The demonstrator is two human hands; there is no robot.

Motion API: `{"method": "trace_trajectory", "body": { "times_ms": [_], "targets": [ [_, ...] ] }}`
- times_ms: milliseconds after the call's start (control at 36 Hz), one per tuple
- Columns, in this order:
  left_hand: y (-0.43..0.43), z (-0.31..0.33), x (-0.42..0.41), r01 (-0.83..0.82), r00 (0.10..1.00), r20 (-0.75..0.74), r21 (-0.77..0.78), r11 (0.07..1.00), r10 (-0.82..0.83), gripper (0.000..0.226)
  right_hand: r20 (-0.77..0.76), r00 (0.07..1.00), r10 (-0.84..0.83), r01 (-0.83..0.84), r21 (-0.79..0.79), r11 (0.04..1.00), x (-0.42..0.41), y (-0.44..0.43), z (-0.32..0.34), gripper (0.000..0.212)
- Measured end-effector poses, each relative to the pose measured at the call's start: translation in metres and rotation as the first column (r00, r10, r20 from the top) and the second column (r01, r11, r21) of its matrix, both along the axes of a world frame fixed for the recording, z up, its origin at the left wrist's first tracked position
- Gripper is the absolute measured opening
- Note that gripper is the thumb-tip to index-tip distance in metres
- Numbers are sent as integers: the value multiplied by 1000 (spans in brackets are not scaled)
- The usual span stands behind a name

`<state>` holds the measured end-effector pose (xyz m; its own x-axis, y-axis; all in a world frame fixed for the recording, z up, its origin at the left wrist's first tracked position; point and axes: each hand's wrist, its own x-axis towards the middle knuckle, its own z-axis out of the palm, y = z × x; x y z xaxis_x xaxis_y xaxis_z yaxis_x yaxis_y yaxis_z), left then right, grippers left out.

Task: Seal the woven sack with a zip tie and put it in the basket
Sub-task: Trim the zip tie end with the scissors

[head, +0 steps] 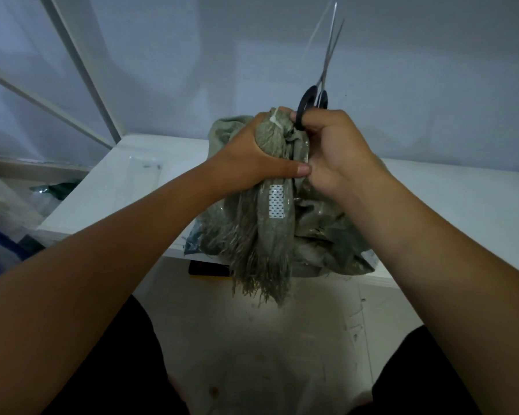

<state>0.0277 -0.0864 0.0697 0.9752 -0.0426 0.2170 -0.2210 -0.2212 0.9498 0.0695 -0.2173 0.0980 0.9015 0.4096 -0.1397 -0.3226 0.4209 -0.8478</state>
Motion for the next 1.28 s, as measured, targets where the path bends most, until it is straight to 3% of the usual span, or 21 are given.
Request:
{"method": "trace_trajectory", "body": {
  "times_ms": [83, 139, 194, 278, 389, 500, 694, 833, 944, 1111, 1278],
  "targets": [
    [-2, -5, 5, -127, 990, -50, 44, 991, 129, 77, 143, 986, -90, 105, -103, 989, 9, 1, -4, 21],
    [-4, -9, 8, -189, 979, -60, 62, 980, 193, 68, 214, 969, -123, 168, -205, 964, 12, -2, -5, 28],
    [15, -11, 6, -277, 958, -61, 39, 960, 279, 61, 213, 974, -80, 134, -250, 959, 11, 15, -6, 34],
    [16, -7, 5, -405, 914, -26, 6, 914, 405, 54, 215, 976, -42, 97, -256, 962, 17, 8, -6, 23],
    [20, 2, 4, -621, 778, 103, -14, 783, 619, 42, 203, 979, -1, 48, -227, 973, 21, -1, -3, 57],
    [26, 5, 11, -750, 655, 210, 65, 658, 726, 39, 321, 943, 88, 68, -444, 893, 16, -7, 3, 39],
    [29, 2, 17, -812, 582, 306, 266, 519, 754, 43, 371, 854, 365, 19, -723, 691, -3, -2, 8, 64],
    [30, 6, 18, -827, 542, 318, 364, 428, 778, 47, 234, 850, 472, -111, -796, 595, -12, 2, 12, 60],
    [32, 3, 17, -820, 546, 304, 383, 425, 780, 47, 173, 815, 553, -188, -823, 535, -15, 1, 9, 63],
    [27, 0, 14, -803, 584, 432, 430, 413, 687, 39, 135, 788, 600, -238, -833, 500, -13, 0, 6, 67],
    [23, -3, 17, -805, 576, 557, 515, 295, 599, 33, 138, 795, 590, -243, -820, 519, -12, 0, 5, 69]
  ]
}}
